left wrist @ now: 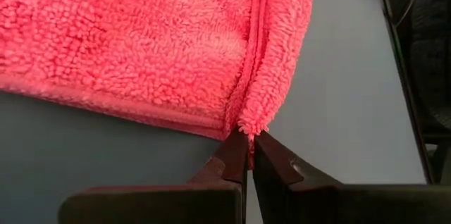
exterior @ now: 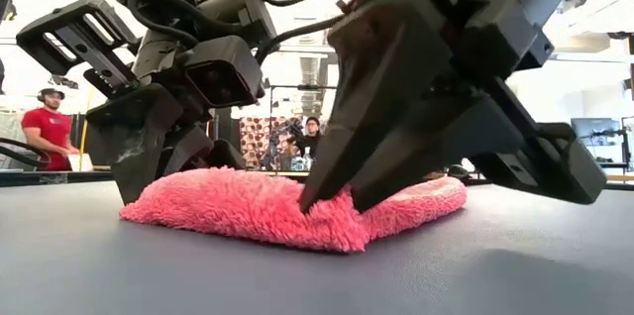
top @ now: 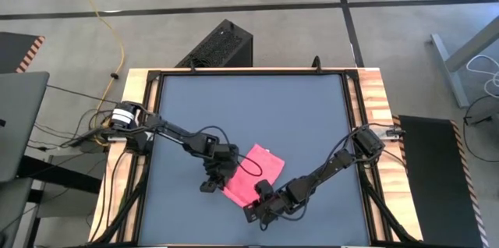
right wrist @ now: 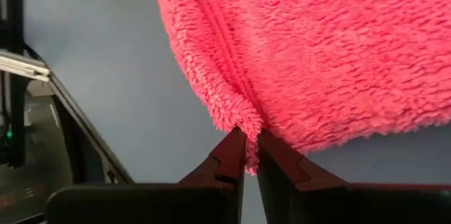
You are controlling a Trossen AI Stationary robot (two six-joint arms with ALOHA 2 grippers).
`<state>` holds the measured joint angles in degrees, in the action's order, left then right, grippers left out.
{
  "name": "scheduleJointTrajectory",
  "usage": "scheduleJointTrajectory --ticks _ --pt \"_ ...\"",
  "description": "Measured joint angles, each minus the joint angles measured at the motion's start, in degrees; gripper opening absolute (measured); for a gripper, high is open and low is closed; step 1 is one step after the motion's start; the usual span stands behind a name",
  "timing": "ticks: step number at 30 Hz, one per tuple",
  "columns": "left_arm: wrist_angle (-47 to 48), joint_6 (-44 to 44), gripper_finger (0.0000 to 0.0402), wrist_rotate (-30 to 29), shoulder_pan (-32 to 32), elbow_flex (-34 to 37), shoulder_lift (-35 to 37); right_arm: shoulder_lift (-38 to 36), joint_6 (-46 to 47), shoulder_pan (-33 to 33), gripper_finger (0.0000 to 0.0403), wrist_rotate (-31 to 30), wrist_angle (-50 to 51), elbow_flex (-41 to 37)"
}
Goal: Roll towel
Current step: Roll the red microfiber cloth
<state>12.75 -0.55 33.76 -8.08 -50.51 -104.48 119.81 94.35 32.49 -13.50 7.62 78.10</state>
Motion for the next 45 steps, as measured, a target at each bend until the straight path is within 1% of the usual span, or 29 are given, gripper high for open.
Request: scheduleJointTrajectory --ticks 6,9,12,18,20,23,26,28,31,33,34,36,39,41,45 --pt "1.4 0.5 0.0 -0.4 0.0 -2.3 0.0 0.0 -0.3 0.2 0.0061 0.0 0.0 1.4" --pt "1.7 0.6 0.0 -0.5 0.0 -2.7 0.0 0.0 -0.4 0.2 0.007 0.0 0.8 2.1" --pt "1.7 0.8 0.0 -0.5 0.0 -2.7 0.0 0.0 -0.1 0.2 0.0094 0.1 1.6 2.3" --pt "1.8 0.7 0.0 -0.4 0.0 -2.7 0.0 0.0 0.0 0.2 0.0167 0.3 2.4 2.3" --pt "1.9 0.4 0.0 -0.3 0.0 -2.7 0.0 -0.2 -0.1 0.4 0.0186 1.1 2.5 2.3" --pt "1.9 0.2 0.0 -0.2 0.0 -2.7 0.0 -0.7 0.1 1.3 0.0199 1.4 3.1 2.4" --pt "2.0 -0.2 0.0 -0.1 0.0 -2.7 0.0 -2.1 -0.1 2.5 0.0199 1.1 4.8 2.4" --pt "2.0 -0.6 0.0 -0.1 0.0 -2.8 0.0 -3.8 -1.4 3.3 0.0194 -1.7 5.8 2.4" --pt "2.0 -1.1 0.0 0.0 0.0 -2.8 0.0 -6.1 -8.8 4.8 0.0185 -8.7 4.9 2.4" --pt "2.0 -1.5 0.0 0.0 0.0 -2.8 0.0 -6.9 -18.2 5.7 0.018 -12.8 3.4 2.4" --pt "2.1 -1.6 0.0 0.0 0.0 -2.8 0.0 -6.9 -24.3 5.9 0.0178 -13.5 2.1 2.4" --pt "2.1 -2.1 0.0 0.0 0.0 -2.8 0.0 -6.7 -37.3 6.2 0.0176 -13.5 1.0 2.5" --pt "2.4 -2.3 0.0 0.1 0.0 -2.8 0.0 -6.2 -52.9 6.1 0.0175 -13.4 1.2 2.5" --pt "2.8 -2.5 0.0 0.1 0.0 -2.8 0.0 -6.2 -60.9 5.4 0.0175 -13.0 2.8 2.4" --pt "3.2 -2.7 0.0 0.2 0.0 -2.8 0.0 -6.1 -74.4 3.6 0.0175 -9.8 5.6 2.4"
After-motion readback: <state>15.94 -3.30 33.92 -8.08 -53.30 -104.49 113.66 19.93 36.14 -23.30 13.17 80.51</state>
